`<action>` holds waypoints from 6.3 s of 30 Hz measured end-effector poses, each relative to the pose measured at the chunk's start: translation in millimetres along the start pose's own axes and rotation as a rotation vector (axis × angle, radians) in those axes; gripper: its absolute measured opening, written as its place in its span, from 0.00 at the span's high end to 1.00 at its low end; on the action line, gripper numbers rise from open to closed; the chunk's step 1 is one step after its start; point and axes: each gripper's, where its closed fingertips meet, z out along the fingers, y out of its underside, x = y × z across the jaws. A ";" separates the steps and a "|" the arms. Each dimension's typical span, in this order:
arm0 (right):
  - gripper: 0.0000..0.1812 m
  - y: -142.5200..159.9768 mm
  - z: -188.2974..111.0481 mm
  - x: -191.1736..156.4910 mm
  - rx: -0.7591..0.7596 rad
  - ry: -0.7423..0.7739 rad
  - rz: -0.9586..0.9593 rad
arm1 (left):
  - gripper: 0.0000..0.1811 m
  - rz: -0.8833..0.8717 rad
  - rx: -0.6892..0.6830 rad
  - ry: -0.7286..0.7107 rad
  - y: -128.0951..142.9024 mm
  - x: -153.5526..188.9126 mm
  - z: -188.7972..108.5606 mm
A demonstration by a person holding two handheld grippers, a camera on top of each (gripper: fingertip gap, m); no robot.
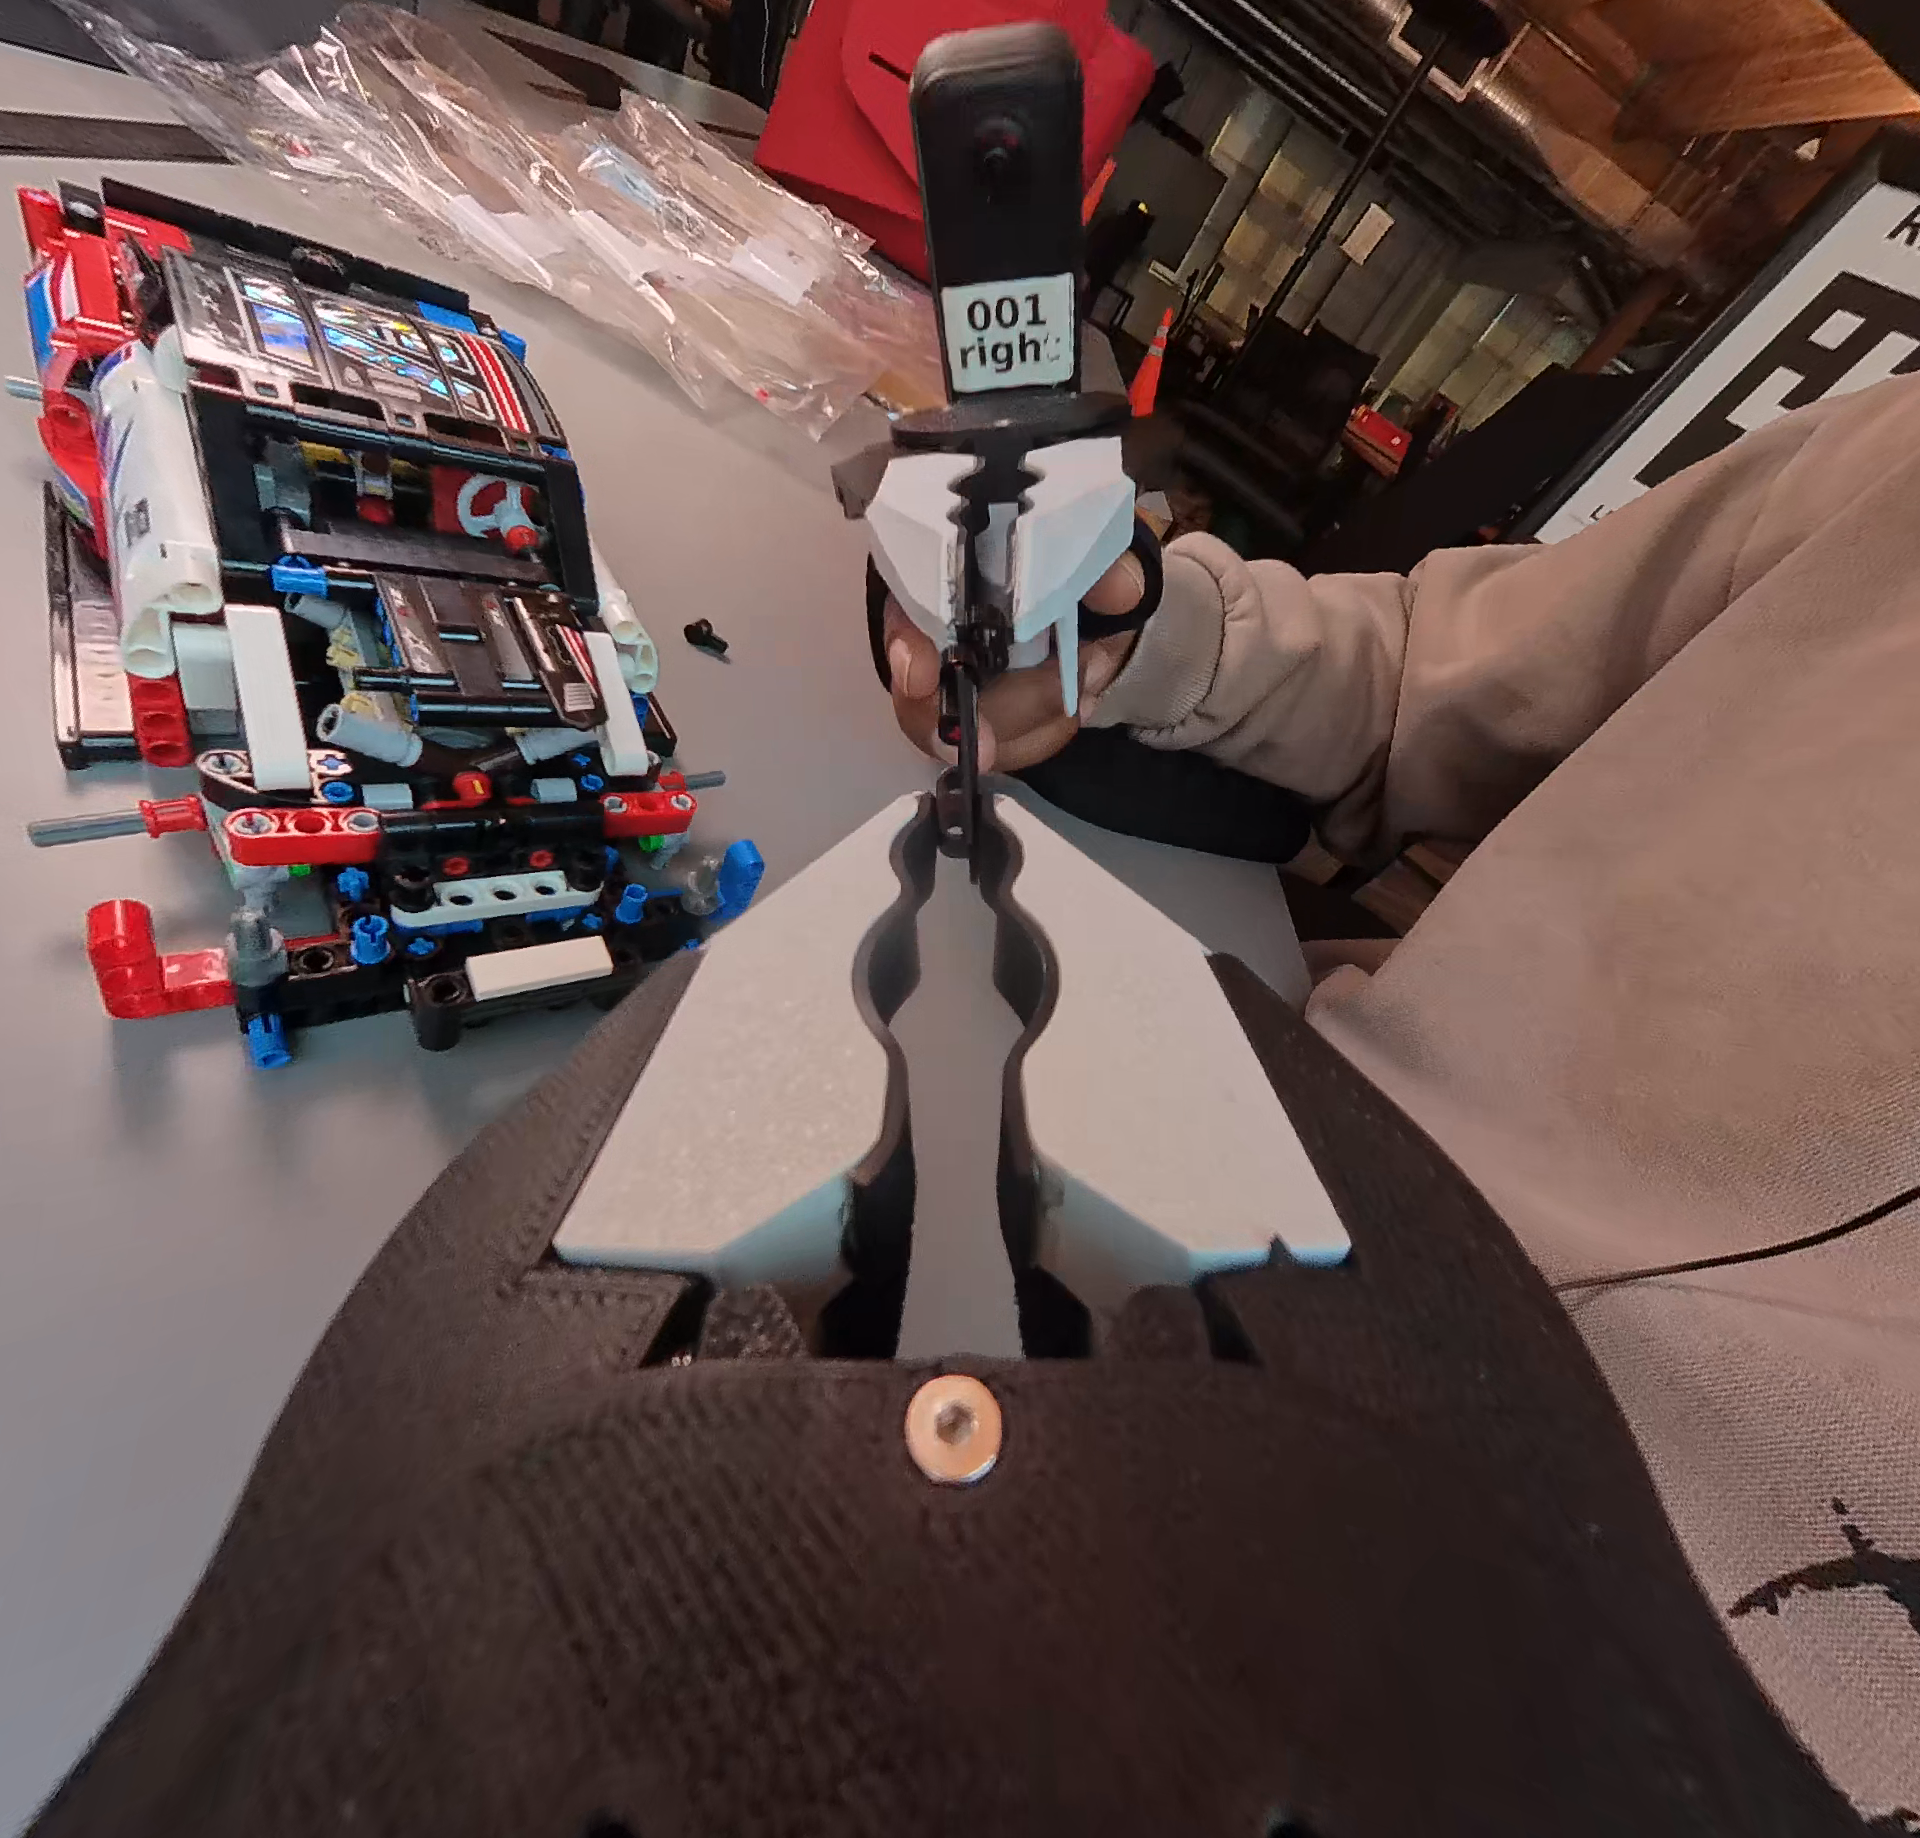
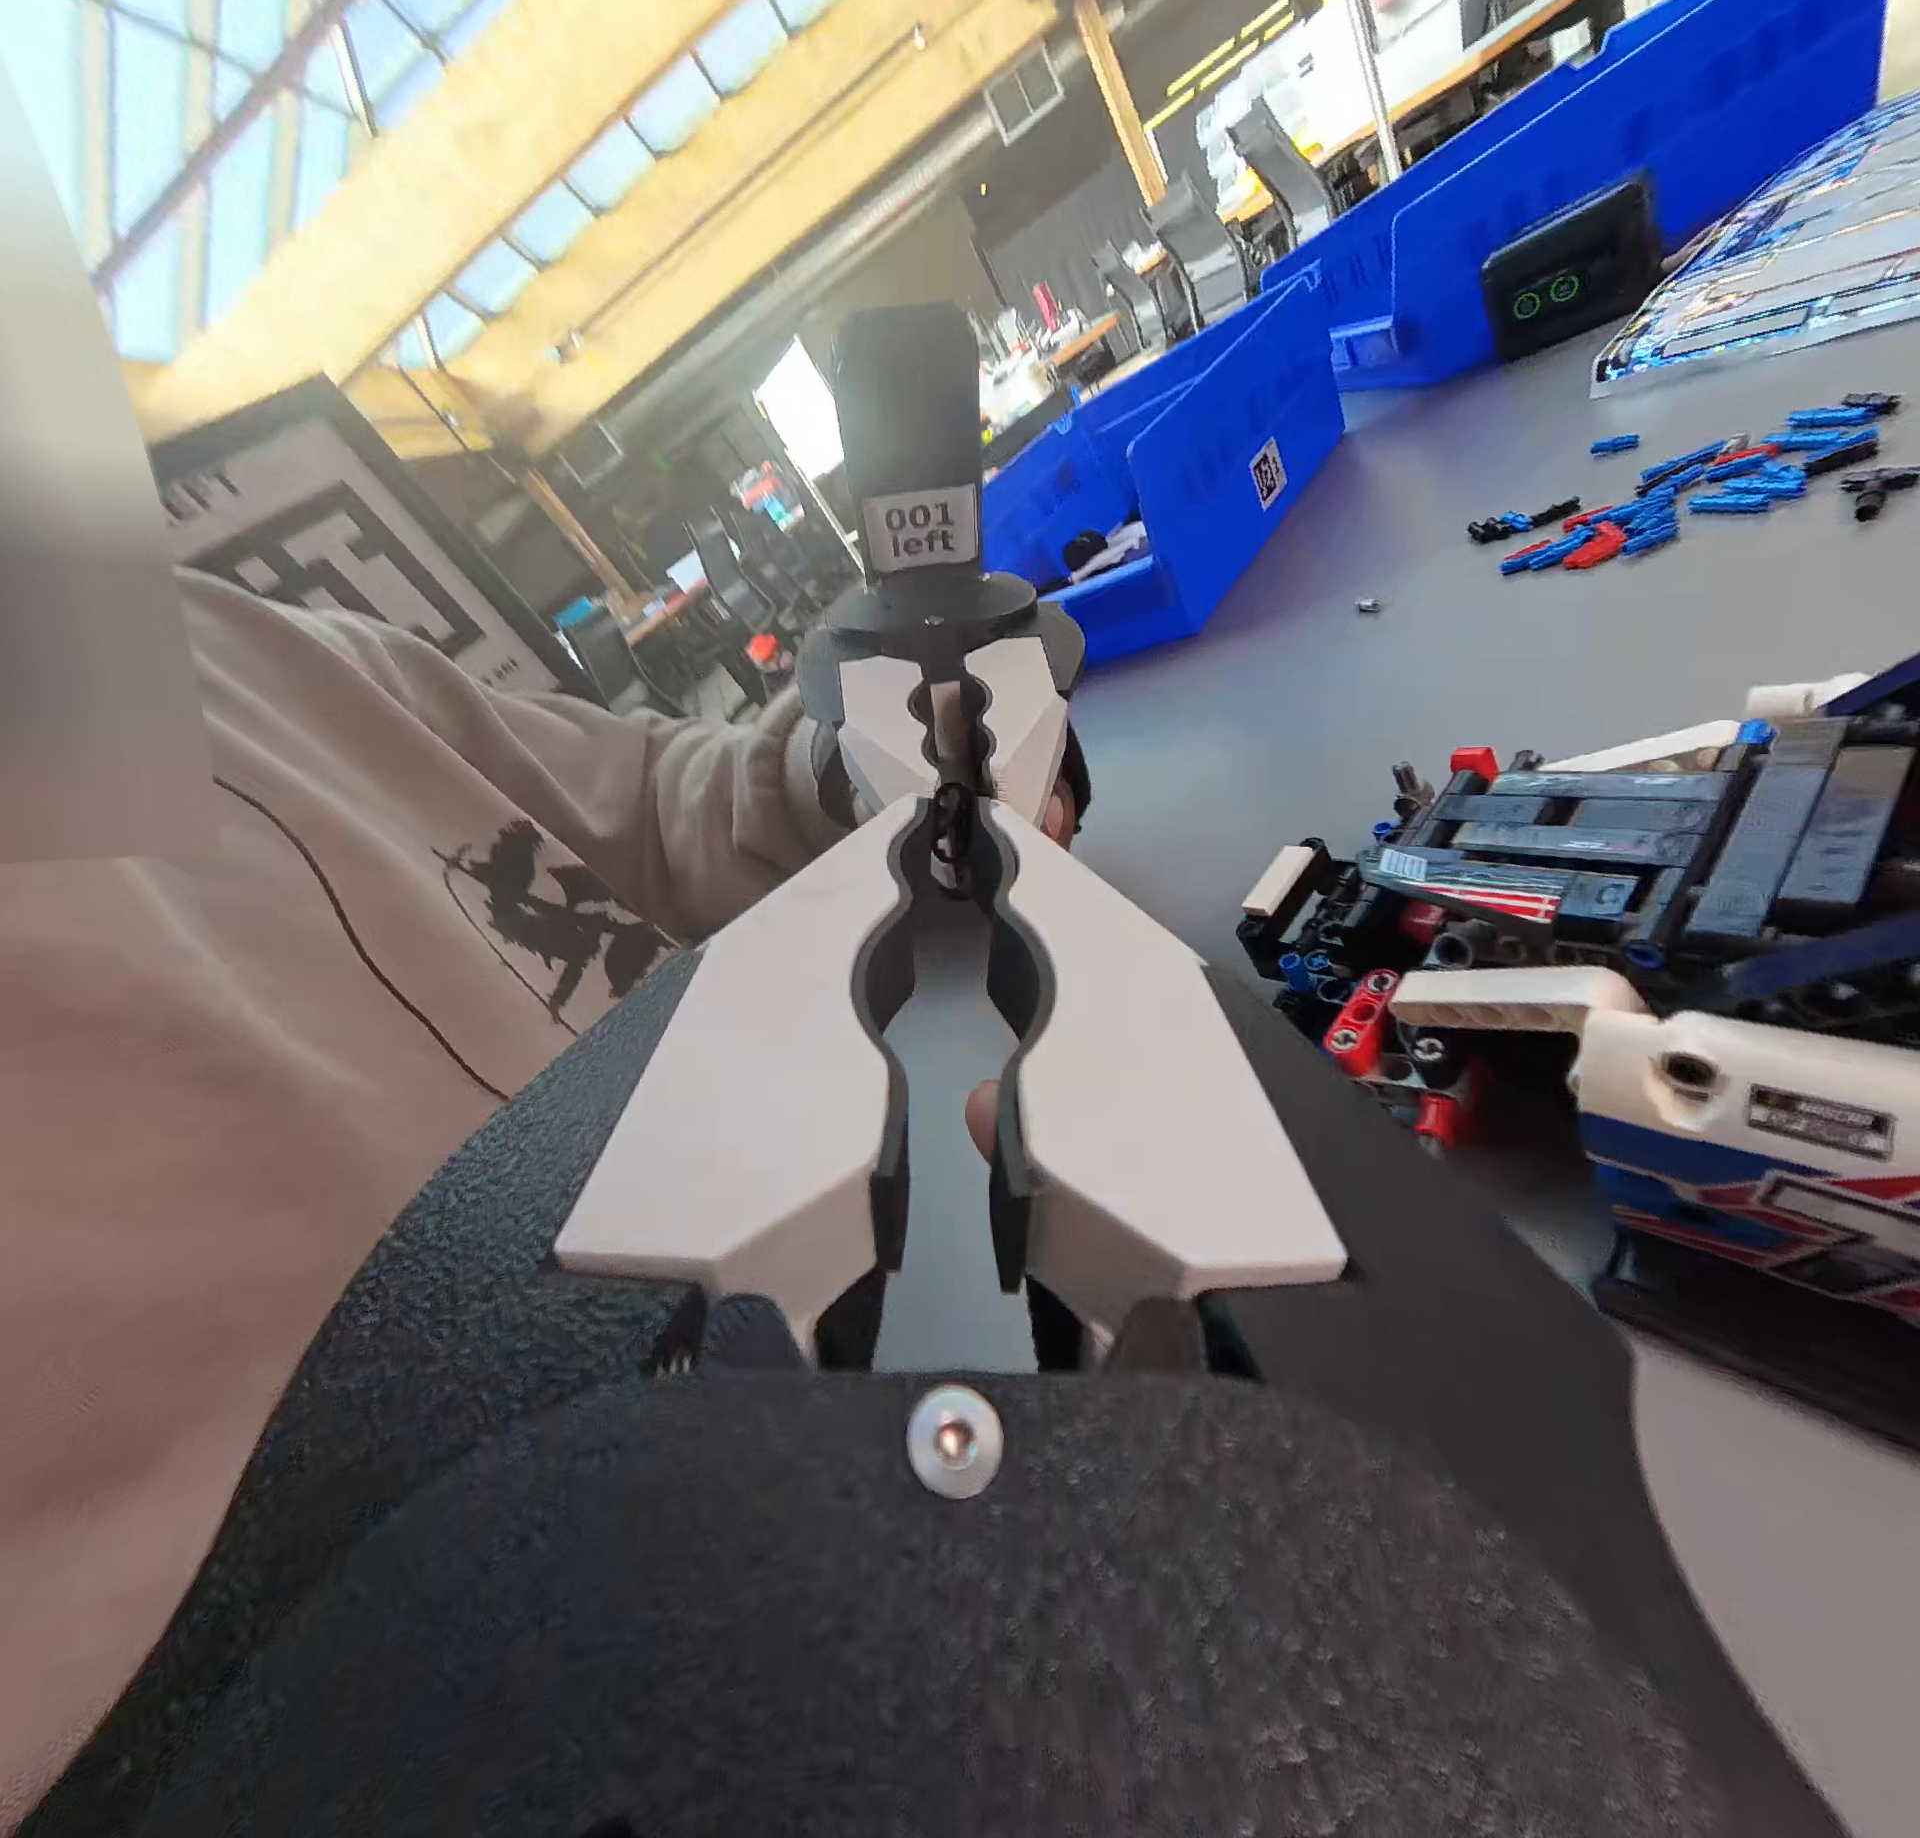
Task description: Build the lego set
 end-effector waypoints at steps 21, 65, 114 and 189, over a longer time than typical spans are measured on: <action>0.97 -7.2 3.9 13.9 0.158 0.025 0.180 | 0.97 -0.155 0.083 0.001 -9.6 -5.0 -2.7; 1.00 -18.1 22.4 -12.0 0.049 0.078 -0.260 | 0.97 0.193 -0.029 -0.091 -7.0 8.1 1.7; 0.96 58.0 12.6 8.5 -0.443 0.150 -0.488 | 0.99 0.370 -0.293 -0.104 32.9 -0.9 2.4; 0.93 -20.4 20.7 12.3 -0.028 0.583 -0.828 | 1.00 -0.385 0.385 0.107 -43.8 -9.6 -16.6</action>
